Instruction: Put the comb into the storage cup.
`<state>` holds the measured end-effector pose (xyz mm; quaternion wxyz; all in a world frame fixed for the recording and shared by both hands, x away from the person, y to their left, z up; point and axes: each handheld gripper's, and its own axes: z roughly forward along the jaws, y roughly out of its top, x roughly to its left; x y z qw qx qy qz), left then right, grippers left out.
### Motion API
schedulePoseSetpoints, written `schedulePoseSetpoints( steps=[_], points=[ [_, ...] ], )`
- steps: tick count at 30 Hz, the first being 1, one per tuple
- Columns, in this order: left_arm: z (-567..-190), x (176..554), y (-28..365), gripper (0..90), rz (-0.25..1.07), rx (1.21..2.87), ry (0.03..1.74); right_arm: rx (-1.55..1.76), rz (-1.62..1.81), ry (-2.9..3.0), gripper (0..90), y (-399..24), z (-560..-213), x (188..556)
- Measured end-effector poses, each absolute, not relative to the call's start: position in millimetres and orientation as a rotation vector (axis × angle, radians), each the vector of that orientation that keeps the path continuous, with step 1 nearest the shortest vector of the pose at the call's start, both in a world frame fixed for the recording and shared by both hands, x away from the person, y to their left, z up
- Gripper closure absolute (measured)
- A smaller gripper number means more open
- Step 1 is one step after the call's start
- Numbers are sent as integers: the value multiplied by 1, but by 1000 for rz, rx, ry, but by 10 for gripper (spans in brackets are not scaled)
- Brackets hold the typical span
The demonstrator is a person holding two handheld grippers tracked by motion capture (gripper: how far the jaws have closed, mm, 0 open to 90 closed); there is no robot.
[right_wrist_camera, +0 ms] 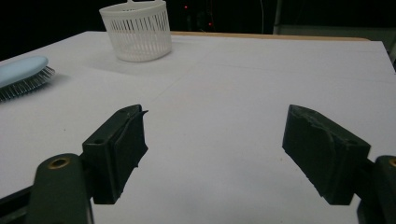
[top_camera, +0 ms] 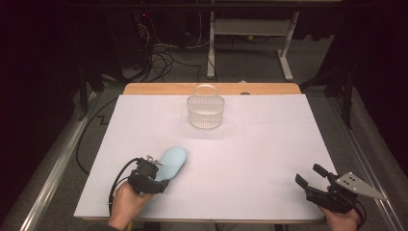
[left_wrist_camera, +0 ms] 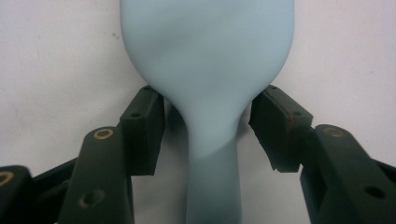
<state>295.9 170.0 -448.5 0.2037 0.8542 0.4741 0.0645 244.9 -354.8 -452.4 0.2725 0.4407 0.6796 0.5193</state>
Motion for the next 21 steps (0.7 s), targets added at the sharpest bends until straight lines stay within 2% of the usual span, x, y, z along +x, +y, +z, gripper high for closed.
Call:
schedulePoseSetpoints(
  steps=[4,18,21],
  points=[
    [-450,296,169,492,185,2396,1325,1186,1397,1826,218,-355,-452,245],
    [-449,297,167,524,198,2408,1337,1173,1399,1825,221,-356,-452,246],
    [-449,297,166,558,204,2411,1336,1169,1397,1830,221,-355,-452,245]
  ],
)
